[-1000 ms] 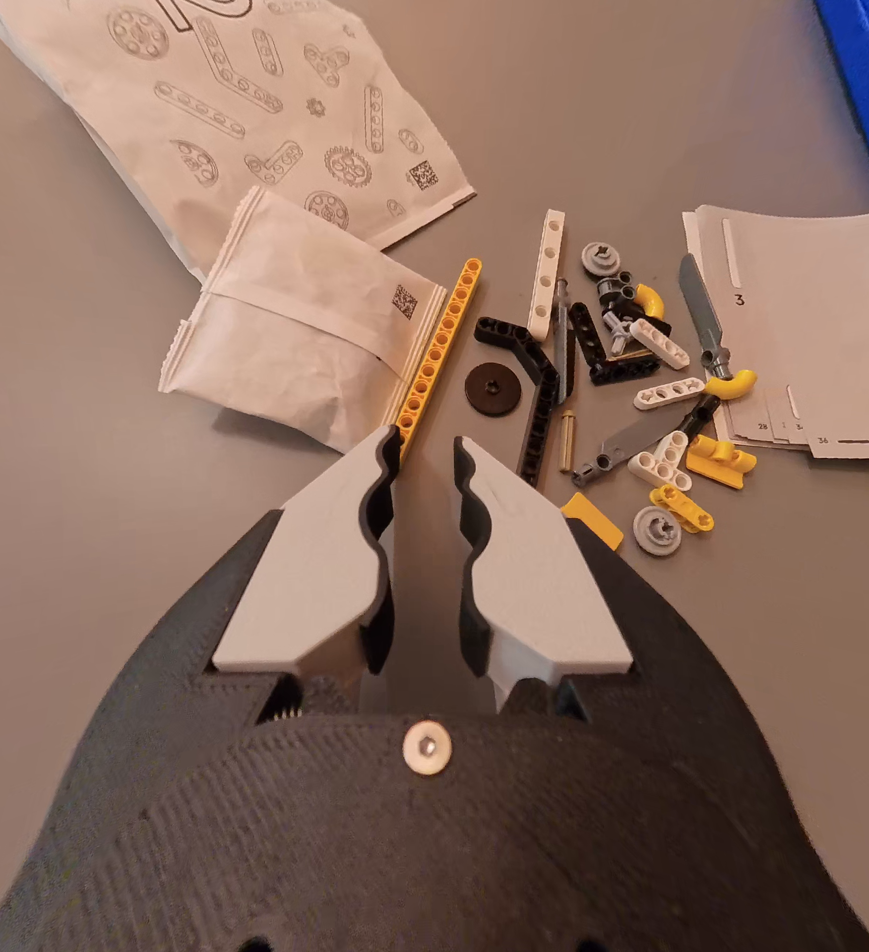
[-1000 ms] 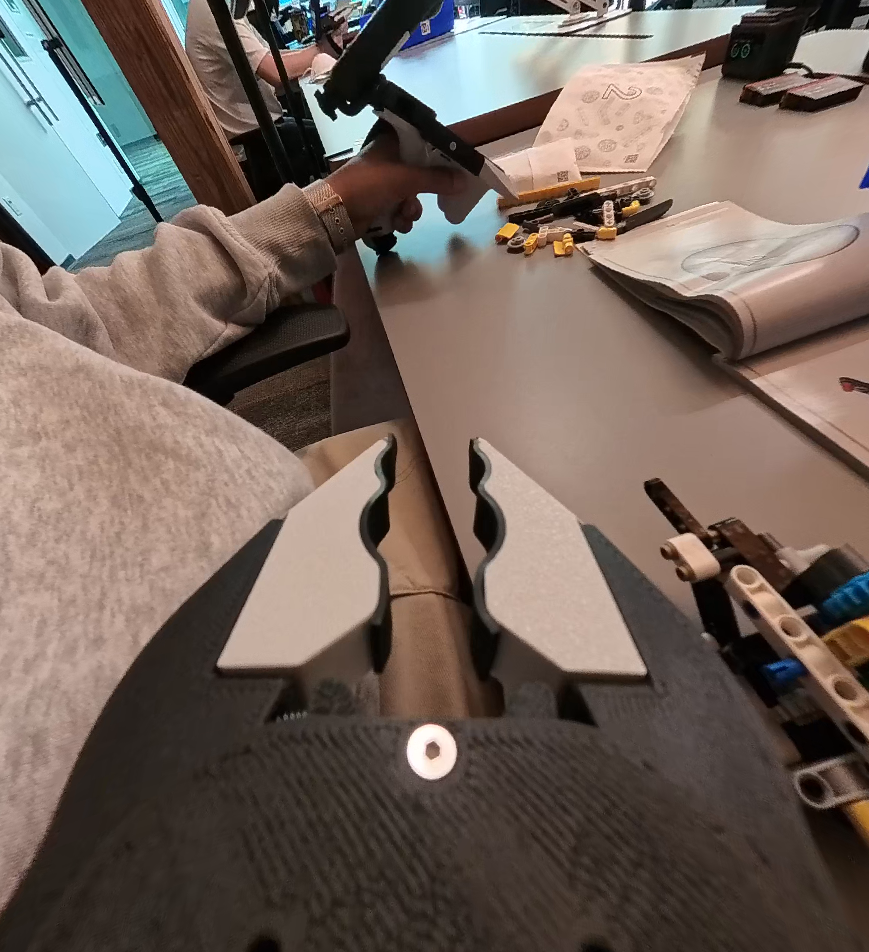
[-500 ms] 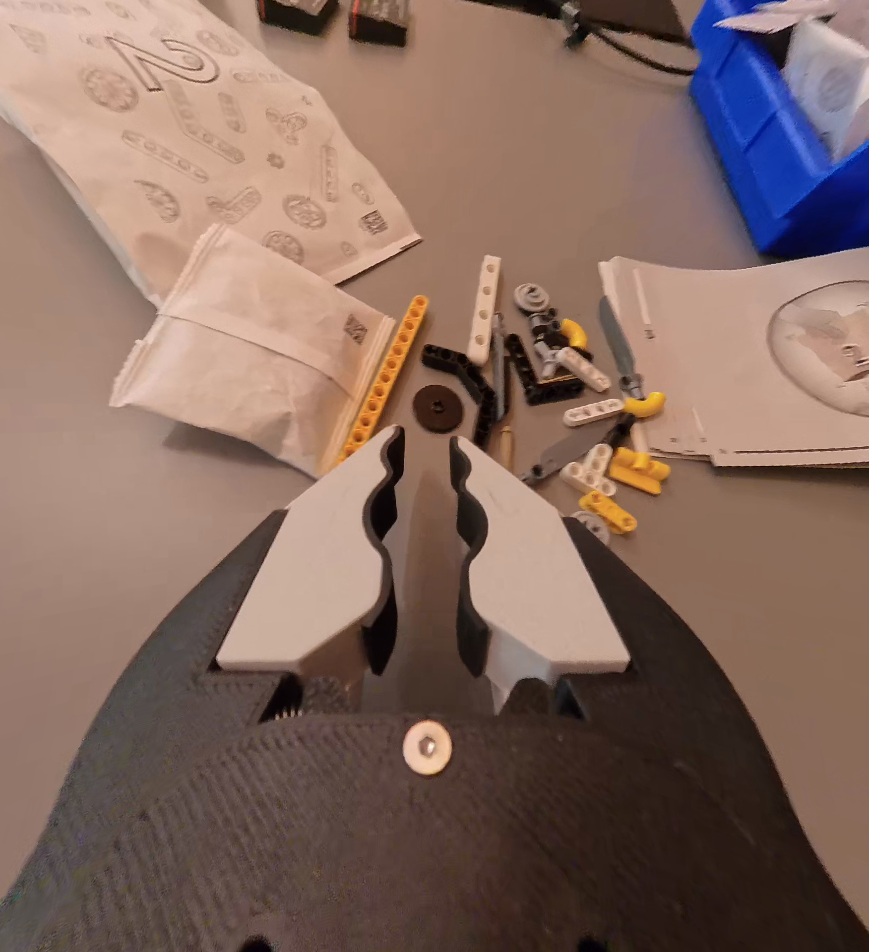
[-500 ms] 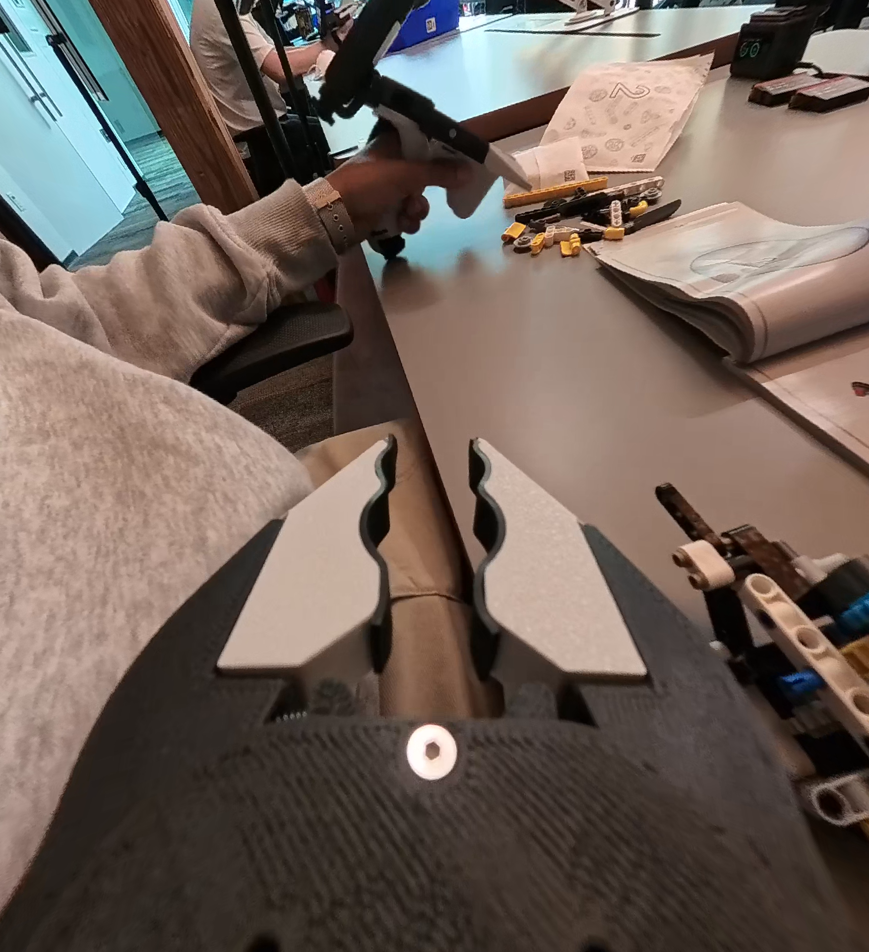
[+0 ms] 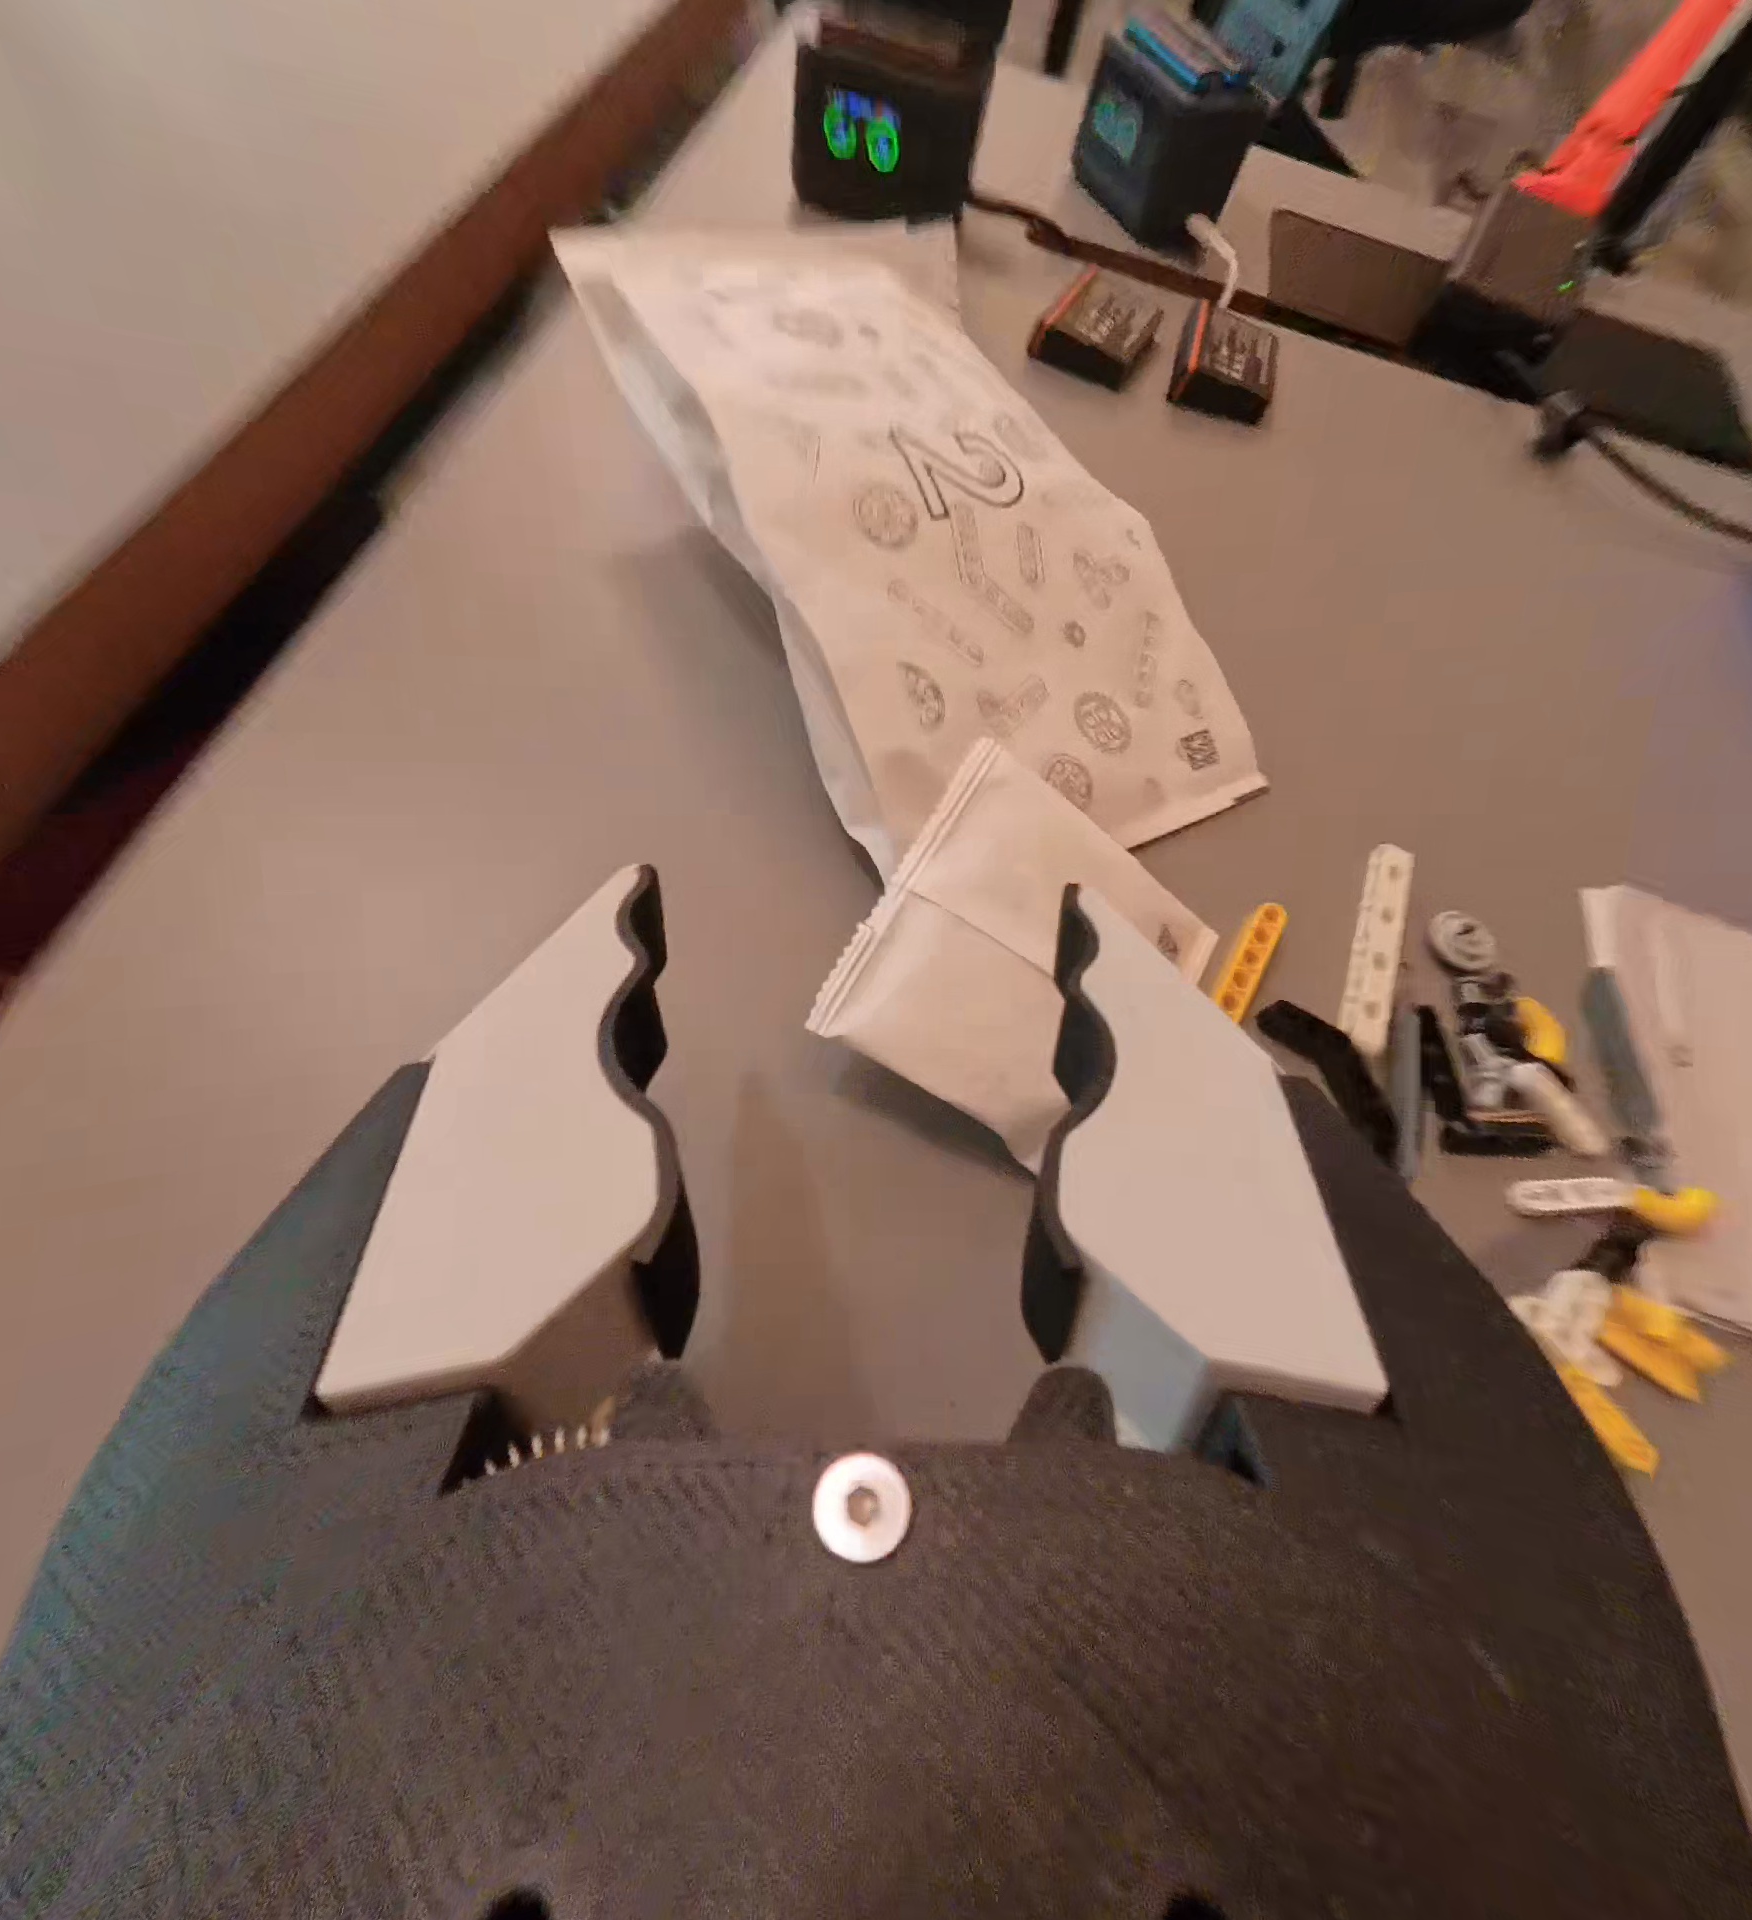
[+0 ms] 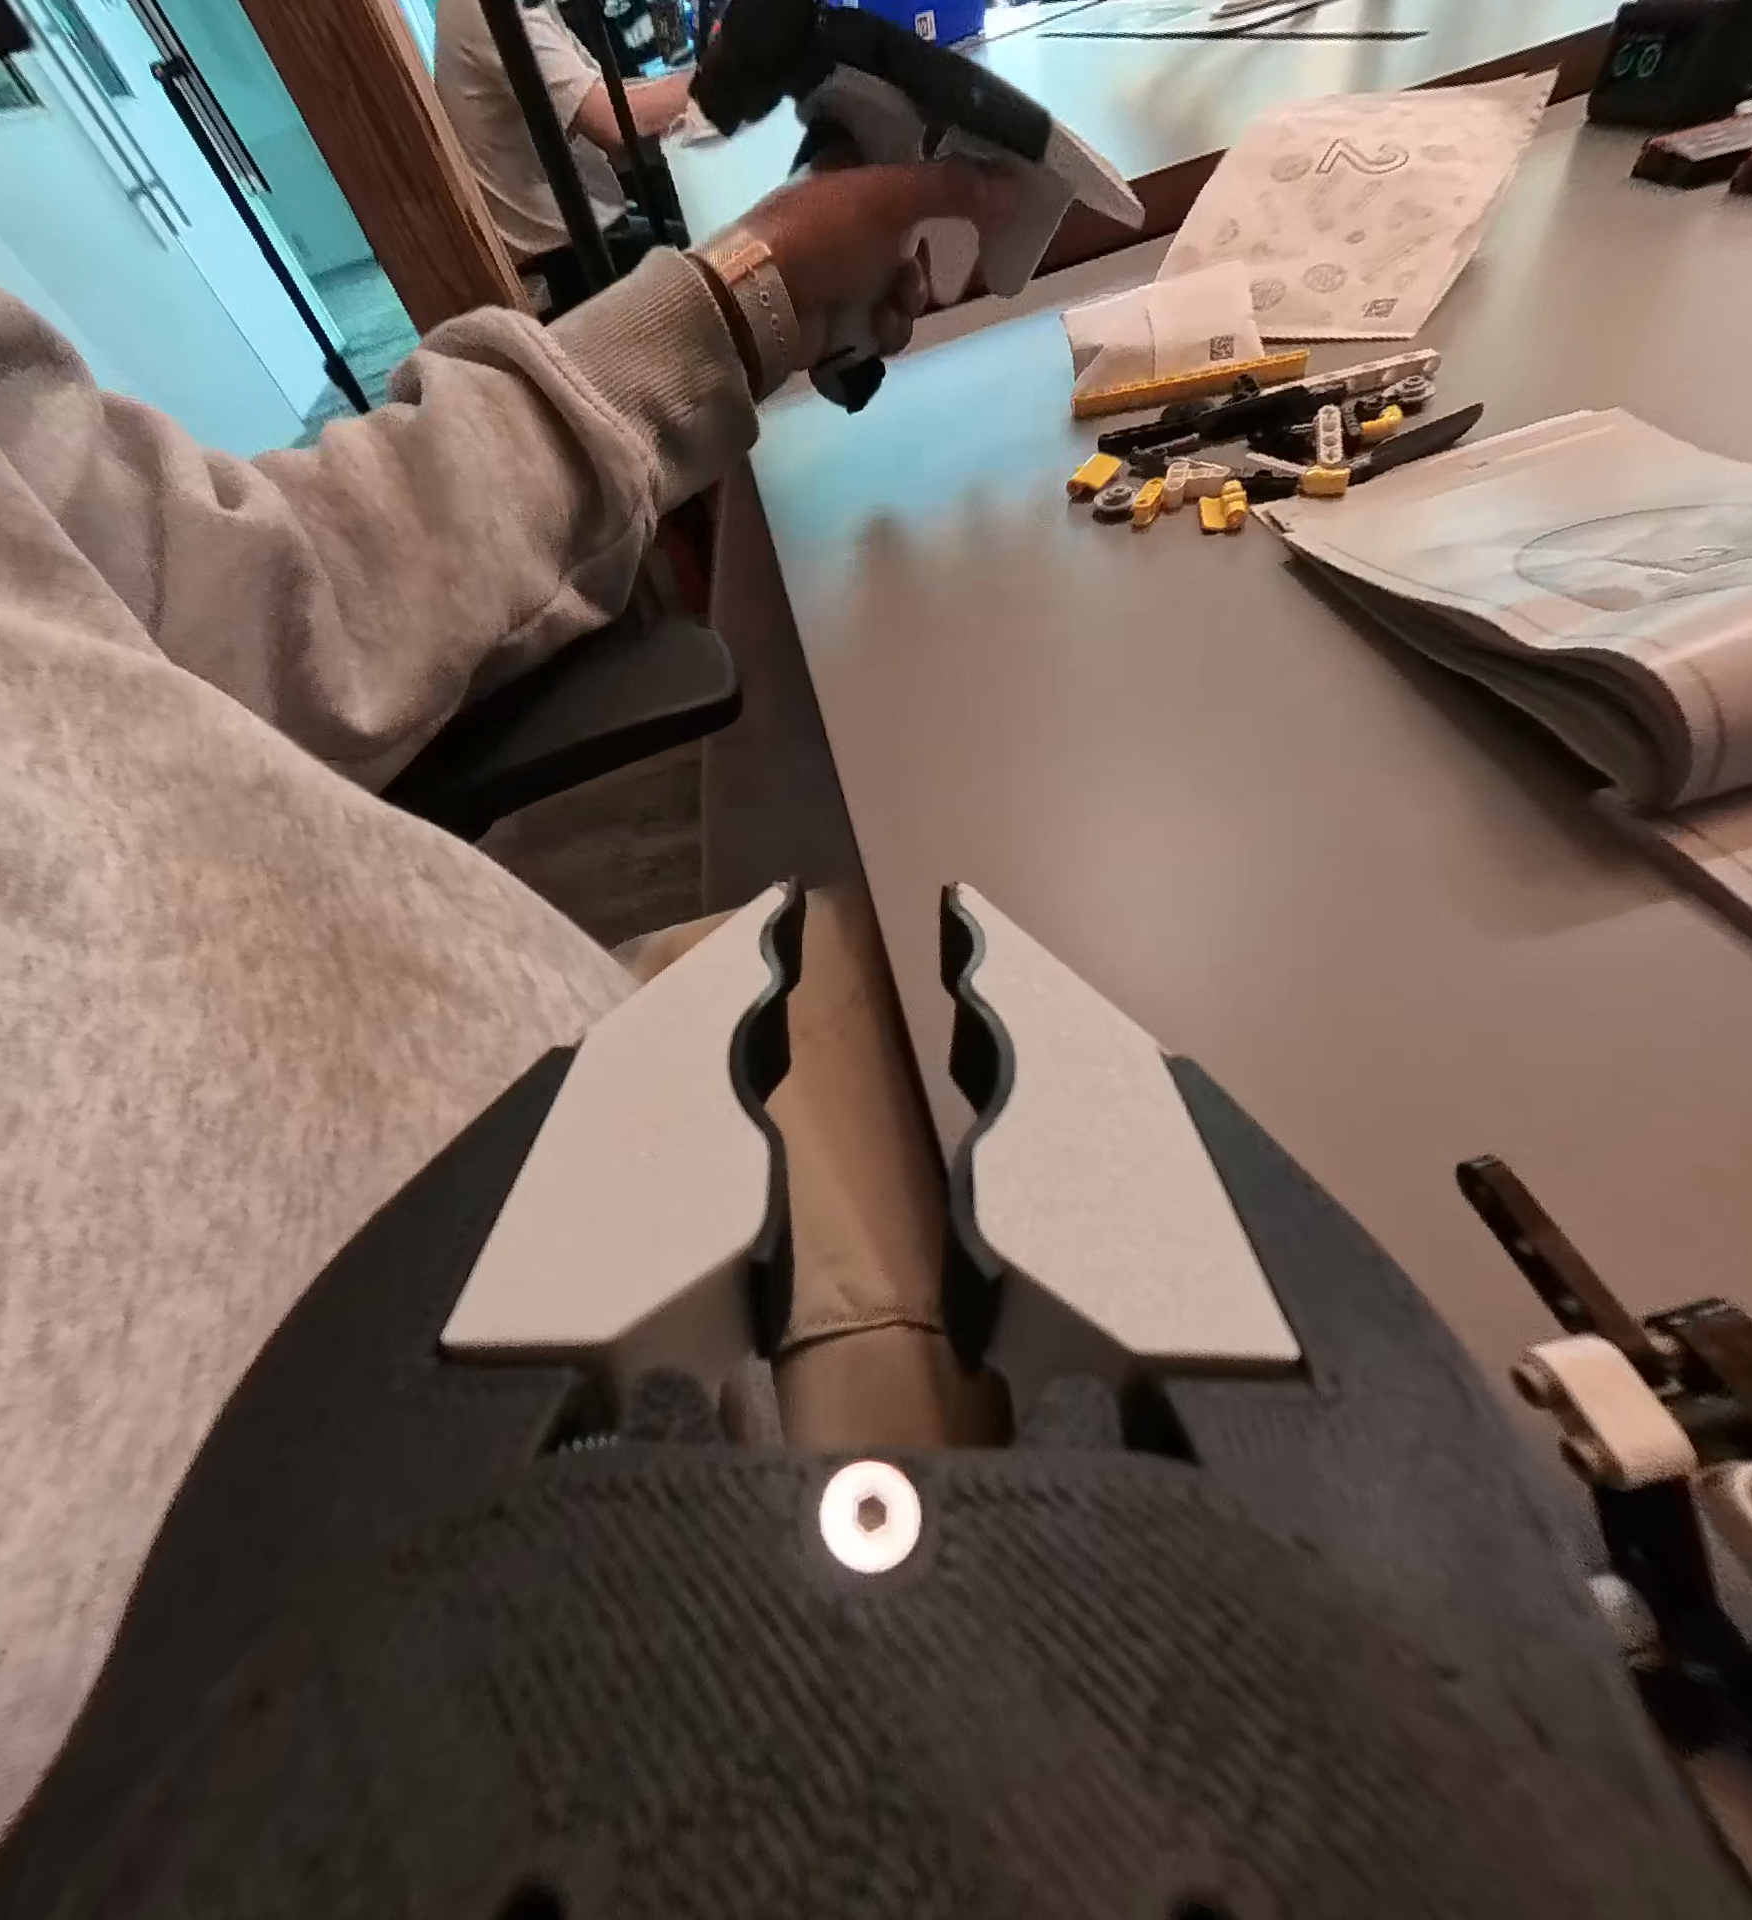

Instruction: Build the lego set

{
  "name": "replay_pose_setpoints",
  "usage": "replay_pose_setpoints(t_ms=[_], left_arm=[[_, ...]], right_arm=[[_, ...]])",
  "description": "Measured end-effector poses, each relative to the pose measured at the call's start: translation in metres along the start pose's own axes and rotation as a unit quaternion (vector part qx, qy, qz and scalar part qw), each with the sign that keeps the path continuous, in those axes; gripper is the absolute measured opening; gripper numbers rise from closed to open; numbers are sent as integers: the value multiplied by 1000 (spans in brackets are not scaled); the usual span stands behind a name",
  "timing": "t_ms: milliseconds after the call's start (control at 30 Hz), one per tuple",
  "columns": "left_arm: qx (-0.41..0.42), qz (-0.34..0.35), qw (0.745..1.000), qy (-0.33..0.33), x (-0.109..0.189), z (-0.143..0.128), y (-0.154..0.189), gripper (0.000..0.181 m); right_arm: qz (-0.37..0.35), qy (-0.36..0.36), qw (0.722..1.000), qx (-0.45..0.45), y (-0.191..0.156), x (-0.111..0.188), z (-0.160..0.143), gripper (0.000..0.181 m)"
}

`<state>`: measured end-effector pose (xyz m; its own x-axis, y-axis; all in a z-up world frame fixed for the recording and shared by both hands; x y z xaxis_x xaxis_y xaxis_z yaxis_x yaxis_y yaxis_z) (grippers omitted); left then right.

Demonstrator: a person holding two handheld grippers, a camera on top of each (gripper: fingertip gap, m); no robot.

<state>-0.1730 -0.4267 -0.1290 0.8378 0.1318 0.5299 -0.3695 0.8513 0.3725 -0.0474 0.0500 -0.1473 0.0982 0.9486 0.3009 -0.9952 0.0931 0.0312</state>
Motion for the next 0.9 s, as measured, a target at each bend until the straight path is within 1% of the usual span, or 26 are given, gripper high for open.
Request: replay_pose_setpoints(t_ms=[67,100,133,167,200,300,400,467,533,633,800,900], left_arm=[[65,-63,992,-85,-14,-4,-9,80],[87,-94,984,-123,-19,-10,-9,75],[98,-117,978,-145,-21,-17,-9,69],[101,-130,976,-141,-22,-20,-7,63],[101,-126,977,-136,-21,-22,-7,57],[84,-119,977,-152,-19,-24,-6,39],[91,-155,975,-127,-12,-18,0,19],[96,-187,974,-89,-3,-10,5,5],[94,-201,973,-65,6,-5,7,4],[94,-228,967,-60,17,-3,12,4],[74,-306,948,33,49,6,30,3],[31,-329,941,69,67,2,49,2]], right_arm=[[1,4,1000,-12,4,-2,-1,24],[0,4,1000,-15,5,-3,-1,24],[-1,4,1000,-17,7,-4,-2,24],[-1,4,1000,-18,7,-5,-2,24],[-1,3,1000,-19,8,-5,-3,25],[1,1,1000,-18,8,-6,-4,24],[-1,2,1000,-18,10,-4,-4,24],[-2,5,1000,-22,11,-2,-4,24],[-3,7,1000,-23,11,0,-4,24],[-5,5,1000,-17,9,2,-4,25],[-6,6,1000,-9,5,4,-2,25],[-3,11,1000,-9,3,6,0,24]])
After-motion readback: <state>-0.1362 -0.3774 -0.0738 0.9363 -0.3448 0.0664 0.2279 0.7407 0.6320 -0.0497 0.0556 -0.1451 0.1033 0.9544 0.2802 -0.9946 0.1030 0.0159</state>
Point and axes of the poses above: each gripper's, where its closed fingertips meet, x back along the fingers, z out of its top, y = z × x across the jaws, the point moved 9 cm from there along x, back along the fingers, and after that the axes turned 15 degrees about x, right-handed, at the moved point
